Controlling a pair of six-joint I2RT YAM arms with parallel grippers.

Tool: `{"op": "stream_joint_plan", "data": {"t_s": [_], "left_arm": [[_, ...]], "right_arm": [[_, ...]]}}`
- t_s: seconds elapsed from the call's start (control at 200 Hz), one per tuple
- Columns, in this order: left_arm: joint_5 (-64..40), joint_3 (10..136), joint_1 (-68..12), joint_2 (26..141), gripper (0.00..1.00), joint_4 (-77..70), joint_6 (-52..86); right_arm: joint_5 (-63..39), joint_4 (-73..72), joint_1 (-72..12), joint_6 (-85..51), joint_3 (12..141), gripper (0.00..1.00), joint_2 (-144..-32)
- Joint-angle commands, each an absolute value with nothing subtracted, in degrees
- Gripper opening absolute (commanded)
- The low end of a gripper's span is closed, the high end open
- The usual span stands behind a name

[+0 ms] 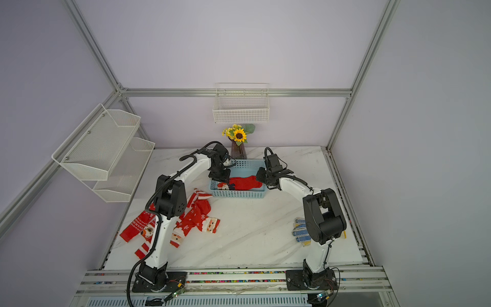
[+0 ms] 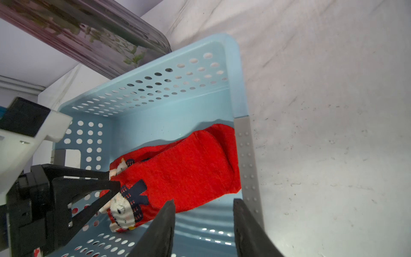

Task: Place the socks together as a pair
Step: Move the bin to the center of the board, then adjust a pair of socks in the bin.

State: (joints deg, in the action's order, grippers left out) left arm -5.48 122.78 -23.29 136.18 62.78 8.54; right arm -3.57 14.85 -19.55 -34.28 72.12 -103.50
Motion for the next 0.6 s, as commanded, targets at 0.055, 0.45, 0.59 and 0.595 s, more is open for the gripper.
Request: {"op": "stream_joint_plan", "data": {"t_s": [0.055,0.45,0.59,0.595], "left_arm": [[-4.3,126.39,-23.36,136.51,0.46,65.89,5.45],[-8.18,123.57,-23.72,136.56,0.26,66.47,5.66],[-8.07,123.66,-24.16,136.49,0.05,66.45,5.41],[-8.08,123.71,-24.17,136.49,0.04,66.45,5.34]], "right_arm": [[-4.21,16.19,-19.07,-33.31,72.97,0.48,-101.4],[-4.66,14.95,-19.05,-33.74,70.41,0.49,-97.48],[-4.44,14.94,-19.07,-33.77,69.7,0.49,-96.62],[-4.42,14.9,-19.07,-33.8,69.7,0.49,-96.56]]}}
